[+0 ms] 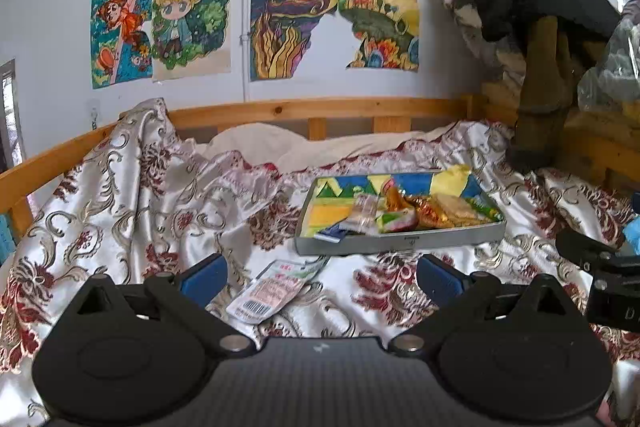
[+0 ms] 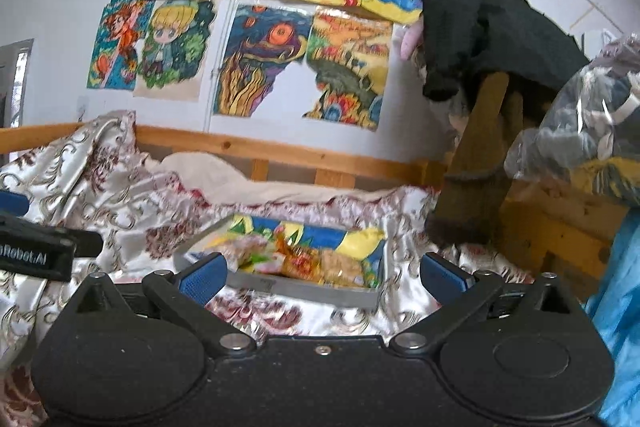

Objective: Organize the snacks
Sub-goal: 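Move the left tool toward the plum packet while the right tool approaches the mandarin, then close the left gripper on the plum packet while the right gripper grasps the mandarin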

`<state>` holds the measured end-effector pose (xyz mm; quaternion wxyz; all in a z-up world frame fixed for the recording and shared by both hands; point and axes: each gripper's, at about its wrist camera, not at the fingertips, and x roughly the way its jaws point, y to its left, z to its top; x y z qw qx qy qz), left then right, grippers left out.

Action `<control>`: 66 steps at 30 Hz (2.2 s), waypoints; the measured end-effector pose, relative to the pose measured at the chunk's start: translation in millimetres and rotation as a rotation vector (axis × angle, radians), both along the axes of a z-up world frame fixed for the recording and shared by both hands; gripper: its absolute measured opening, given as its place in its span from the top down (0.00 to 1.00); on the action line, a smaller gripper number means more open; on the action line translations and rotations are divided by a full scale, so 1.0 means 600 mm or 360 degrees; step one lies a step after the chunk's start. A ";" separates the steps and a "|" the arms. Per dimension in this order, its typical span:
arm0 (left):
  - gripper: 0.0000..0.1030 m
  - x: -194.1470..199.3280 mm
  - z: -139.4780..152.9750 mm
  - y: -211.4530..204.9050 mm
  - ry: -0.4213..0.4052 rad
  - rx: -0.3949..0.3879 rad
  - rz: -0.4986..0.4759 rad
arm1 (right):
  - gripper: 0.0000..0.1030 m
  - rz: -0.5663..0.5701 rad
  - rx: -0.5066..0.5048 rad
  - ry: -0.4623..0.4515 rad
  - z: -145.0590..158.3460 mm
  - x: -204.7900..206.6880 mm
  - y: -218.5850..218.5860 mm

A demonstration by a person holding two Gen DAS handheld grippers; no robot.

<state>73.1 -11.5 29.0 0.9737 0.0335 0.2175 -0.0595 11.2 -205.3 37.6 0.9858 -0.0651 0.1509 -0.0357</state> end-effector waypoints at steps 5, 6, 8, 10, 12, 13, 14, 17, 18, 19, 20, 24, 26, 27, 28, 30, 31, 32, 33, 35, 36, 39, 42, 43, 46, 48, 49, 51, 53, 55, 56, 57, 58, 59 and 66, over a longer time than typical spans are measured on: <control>0.00 0.012 -0.010 0.000 0.0124 0.0065 0.0061 | 0.01 -0.0015 -0.0025 0.0056 -0.009 0.003 0.005; 0.00 0.014 -0.012 0.002 0.0143 0.0066 0.0069 | 0.01 -0.0022 -0.0028 0.0074 -0.011 0.005 0.005; 0.00 0.016 -0.015 0.006 0.0179 0.0058 0.0082 | 0.01 -0.0033 -0.0022 0.0118 -0.016 0.010 0.005; 0.00 0.015 -0.015 0.009 0.0193 0.0044 0.0094 | 0.01 -0.0031 -0.0006 0.0159 -0.020 0.015 0.002; 0.00 0.013 -0.015 0.012 0.0190 0.0030 0.0099 | 0.01 -0.0025 0.0009 0.0178 -0.023 0.015 0.002; 0.00 0.012 -0.015 0.013 0.0188 0.0024 0.0100 | 0.01 -0.0024 0.0010 0.0177 -0.023 0.015 0.002; 0.00 0.012 -0.014 0.014 0.0186 0.0022 0.0099 | 0.01 -0.0024 0.0005 0.0175 -0.024 0.014 0.003; 0.00 0.012 -0.013 0.014 0.0185 0.0020 0.0096 | 0.01 -0.0022 0.0000 0.0176 -0.024 0.014 0.003; 0.00 0.012 -0.013 0.014 0.0185 0.0022 0.0095 | 0.01 -0.0022 0.0000 0.0174 -0.024 0.014 0.003; 0.00 0.012 -0.013 0.013 0.0185 0.0024 0.0096 | 0.01 -0.0023 0.0000 0.0171 -0.025 0.013 0.003; 0.00 0.012 -0.013 0.013 0.0184 0.0025 0.0096 | 0.01 -0.0026 0.0000 0.0168 -0.025 0.013 0.002; 0.00 0.013 -0.012 0.012 0.0188 0.0017 0.0078 | 0.01 -0.0029 0.0005 0.0173 -0.023 0.015 0.002; 0.00 0.015 -0.008 0.010 0.0199 0.0001 0.0042 | 0.01 -0.0027 0.0003 0.0175 -0.023 0.015 0.002; 0.00 0.018 -0.007 0.009 0.0210 -0.0005 0.0018 | 0.01 -0.0025 0.0001 0.0179 -0.024 0.016 0.002; 0.00 0.021 -0.006 0.008 0.0221 -0.0005 -0.0004 | 0.01 -0.0021 -0.0001 0.0183 -0.024 0.016 0.002; 0.00 0.027 -0.005 0.006 0.0240 -0.0003 -0.0026 | 0.01 -0.0019 -0.0002 0.0187 -0.025 0.017 0.002; 0.00 0.031 -0.006 0.006 0.0260 -0.0008 -0.0033 | 0.01 -0.0017 0.0001 0.0190 -0.025 0.018 0.002; 0.00 0.036 -0.006 0.007 0.0286 -0.0020 -0.0038 | 0.01 -0.0015 0.0007 0.0197 -0.025 0.020 0.001; 0.00 0.040 -0.007 0.007 0.0309 -0.0033 -0.0039 | 0.01 -0.0014 0.0016 0.0207 -0.025 0.022 0.000; 0.00 0.051 -0.010 0.013 0.0361 -0.0063 -0.0031 | 0.01 -0.0013 0.0035 0.0231 -0.026 0.028 -0.003; 0.00 0.059 -0.010 0.016 0.0390 -0.0078 -0.0028 | 0.01 -0.0013 0.0040 0.0243 -0.028 0.031 -0.004; 0.00 0.080 -0.014 0.030 0.0451 -0.0114 0.0003 | 0.01 -0.0019 0.0060 0.0290 -0.031 0.044 -0.009; 0.00 0.103 -0.024 0.046 0.0508 -0.0156 0.0053 | 0.01 -0.0014 0.0083 0.0352 -0.035 0.063 -0.014; 0.00 0.109 -0.028 0.052 0.0535 -0.0176 0.0070 | 0.01 -0.0002 0.0089 0.0376 -0.036 0.069 -0.015; 0.00 0.134 -0.045 0.074 0.0655 -0.0292 0.0106 | 0.01 0.0079 0.0098 0.0485 -0.043 0.095 -0.016; 0.00 0.149 -0.060 0.088 0.0743 -0.0380 0.0117 | 0.01 0.0163 0.0045 0.0548 -0.050 0.112 -0.008; 0.00 0.156 -0.066 0.093 0.0778 -0.0406 0.0125 | 0.01 0.0200 0.0014 0.0562 -0.054 0.119 -0.004; 0.00 0.173 -0.077 0.101 0.0834 -0.0440 0.0136 | 0.01 0.0273 -0.0008 0.0582 -0.065 0.134 0.001; 0.00 0.189 -0.084 0.100 0.0849 -0.0427 0.0127 | 0.01 0.0321 0.0016 0.0610 -0.077 0.151 0.002; 0.00 0.207 -0.086 0.097 0.0831 -0.0388 0.0127 | 0.01 0.0320 0.0071 0.0644 -0.091 0.174 -0.001; 0.00 0.215 -0.087 0.096 0.0818 -0.0370 0.0121 | 0.01 0.0304 0.0108 0.0657 -0.097 0.186 -0.004; 0.00 0.224 -0.089 0.093 0.0808 -0.0357 0.0111 | 0.01 0.0289 0.0144 0.0669 -0.103 0.198 -0.008; 0.00 0.233 -0.090 0.090 0.0800 -0.0347 0.0090 | 0.01 0.0260 0.0173 0.0687 -0.110 0.211 -0.012; 0.00 0.242 -0.092 0.088 0.0795 -0.0341 0.0067 | 0.01 0.0216 0.0196 0.0713 -0.117 0.224 -0.015; 0.00 0.300 -0.113 0.101 0.0775 -0.0395 0.0068 | 0.02 0.0060 0.0363 0.0830 -0.164 0.301 -0.048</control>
